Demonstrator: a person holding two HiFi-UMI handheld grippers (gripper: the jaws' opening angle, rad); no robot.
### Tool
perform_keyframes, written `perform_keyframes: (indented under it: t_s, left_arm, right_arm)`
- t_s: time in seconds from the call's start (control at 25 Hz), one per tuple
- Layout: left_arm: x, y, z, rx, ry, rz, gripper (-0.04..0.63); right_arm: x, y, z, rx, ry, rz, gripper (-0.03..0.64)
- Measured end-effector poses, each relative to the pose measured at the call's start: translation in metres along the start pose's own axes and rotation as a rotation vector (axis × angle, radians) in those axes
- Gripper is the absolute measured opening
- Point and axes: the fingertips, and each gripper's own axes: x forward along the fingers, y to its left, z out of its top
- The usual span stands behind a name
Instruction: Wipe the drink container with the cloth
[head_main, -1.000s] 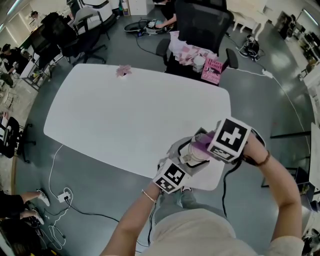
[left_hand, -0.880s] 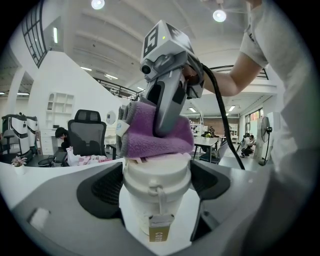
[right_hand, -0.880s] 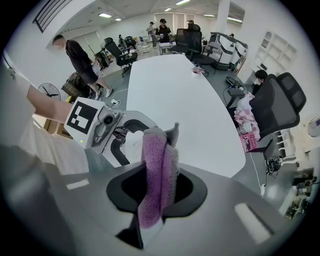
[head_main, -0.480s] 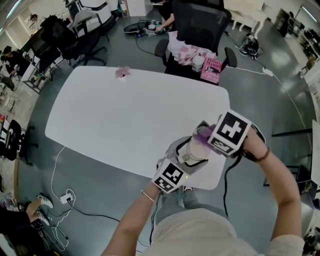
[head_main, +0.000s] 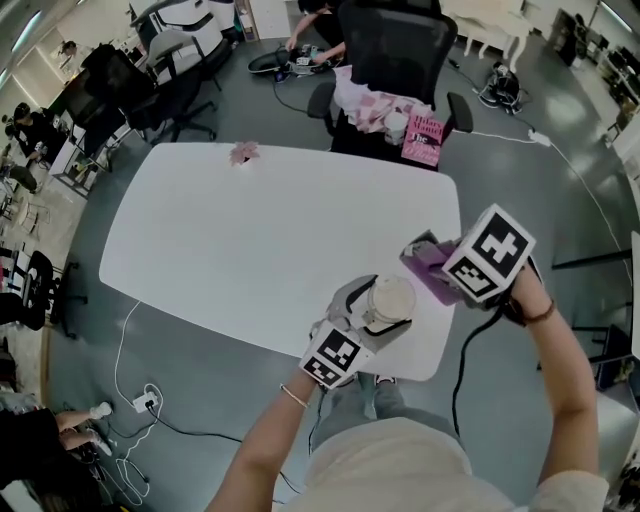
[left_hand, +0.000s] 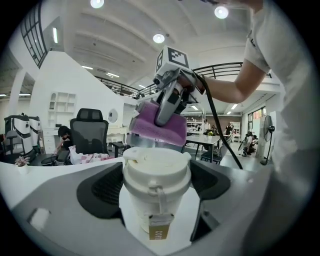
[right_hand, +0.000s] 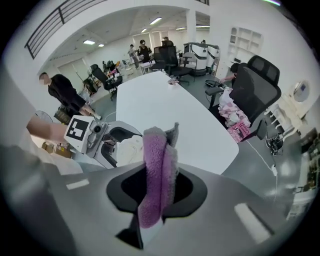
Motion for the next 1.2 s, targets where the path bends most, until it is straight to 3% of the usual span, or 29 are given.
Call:
perform_keyframes:
  t_s: [0.68,1.2]
  left_arm:
    - [0.000,0.003,-0.004,0.010,0.034,0.029,0.423]
    - [0.001,0.001,-0.001,0.021,0.050,0.042,0.423]
  right_arm:
    - [0.014,-0.019,-0.053,0.441,-0.354,0.368,0.064]
    - [0.057,-0.002,-0.064,0.671,-0.453,0.621,0.064]
